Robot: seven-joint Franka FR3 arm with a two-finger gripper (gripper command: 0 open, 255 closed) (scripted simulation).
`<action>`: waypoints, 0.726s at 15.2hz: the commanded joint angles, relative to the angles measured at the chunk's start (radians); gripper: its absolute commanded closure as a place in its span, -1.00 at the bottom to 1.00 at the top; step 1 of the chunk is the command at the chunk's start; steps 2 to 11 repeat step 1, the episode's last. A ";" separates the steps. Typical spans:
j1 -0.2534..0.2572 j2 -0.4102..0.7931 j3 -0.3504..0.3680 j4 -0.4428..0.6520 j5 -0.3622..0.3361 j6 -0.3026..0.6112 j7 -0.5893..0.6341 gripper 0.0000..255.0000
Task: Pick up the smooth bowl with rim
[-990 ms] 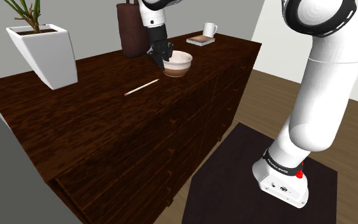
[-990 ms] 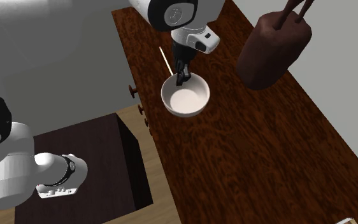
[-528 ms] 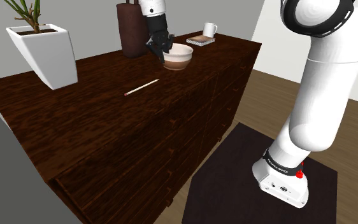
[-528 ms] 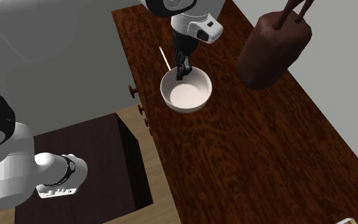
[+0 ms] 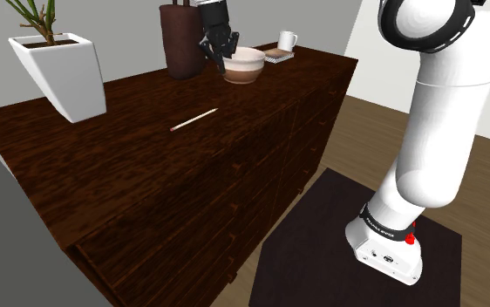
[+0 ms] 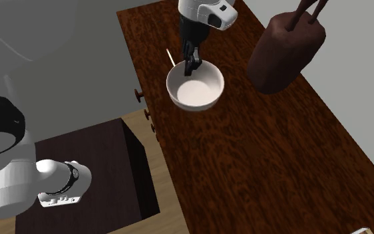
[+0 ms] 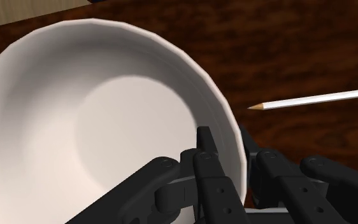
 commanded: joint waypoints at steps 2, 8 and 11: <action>0.000 0.000 0.000 0.007 0.000 -0.008 -0.001 1.00; 0.000 0.000 0.000 0.007 0.000 -0.008 -0.001 1.00; 0.000 0.000 0.000 0.007 0.000 -0.008 -0.001 1.00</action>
